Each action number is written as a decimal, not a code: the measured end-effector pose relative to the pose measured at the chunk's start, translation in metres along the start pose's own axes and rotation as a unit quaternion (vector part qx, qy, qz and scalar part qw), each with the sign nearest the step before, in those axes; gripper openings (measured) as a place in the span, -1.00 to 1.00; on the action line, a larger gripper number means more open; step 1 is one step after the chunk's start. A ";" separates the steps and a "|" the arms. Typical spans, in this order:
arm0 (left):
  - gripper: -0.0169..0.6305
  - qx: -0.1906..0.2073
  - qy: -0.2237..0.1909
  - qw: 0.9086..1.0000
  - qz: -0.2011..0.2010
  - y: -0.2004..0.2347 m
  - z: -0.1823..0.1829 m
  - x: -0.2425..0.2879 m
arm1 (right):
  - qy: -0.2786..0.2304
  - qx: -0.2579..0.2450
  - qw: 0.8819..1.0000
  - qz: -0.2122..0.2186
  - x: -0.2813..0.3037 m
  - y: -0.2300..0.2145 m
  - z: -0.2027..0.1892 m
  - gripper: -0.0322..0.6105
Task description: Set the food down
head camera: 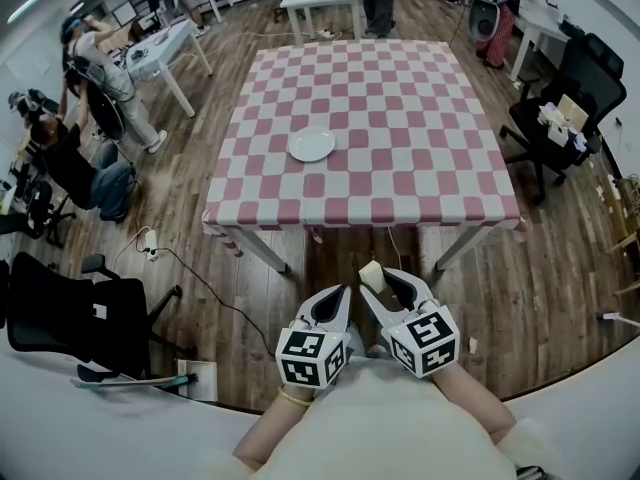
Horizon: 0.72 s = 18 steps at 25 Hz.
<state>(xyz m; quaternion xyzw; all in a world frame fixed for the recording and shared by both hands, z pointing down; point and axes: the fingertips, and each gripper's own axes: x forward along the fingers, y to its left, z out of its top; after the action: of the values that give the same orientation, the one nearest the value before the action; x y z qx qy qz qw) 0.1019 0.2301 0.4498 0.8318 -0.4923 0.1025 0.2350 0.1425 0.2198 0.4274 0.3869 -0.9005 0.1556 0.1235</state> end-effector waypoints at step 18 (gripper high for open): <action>-0.95 0.003 -0.006 1.000 0.004 0.038 0.036 0.042 | -0.013 0.019 1.000 0.001 0.045 -0.031 0.030 -0.37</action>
<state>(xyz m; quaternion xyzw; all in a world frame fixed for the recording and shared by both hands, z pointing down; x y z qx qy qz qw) 0.0869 0.1649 0.4468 0.8311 -0.4966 0.0999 0.2296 0.1323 0.1584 0.4216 0.3901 -0.8993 0.1682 0.1044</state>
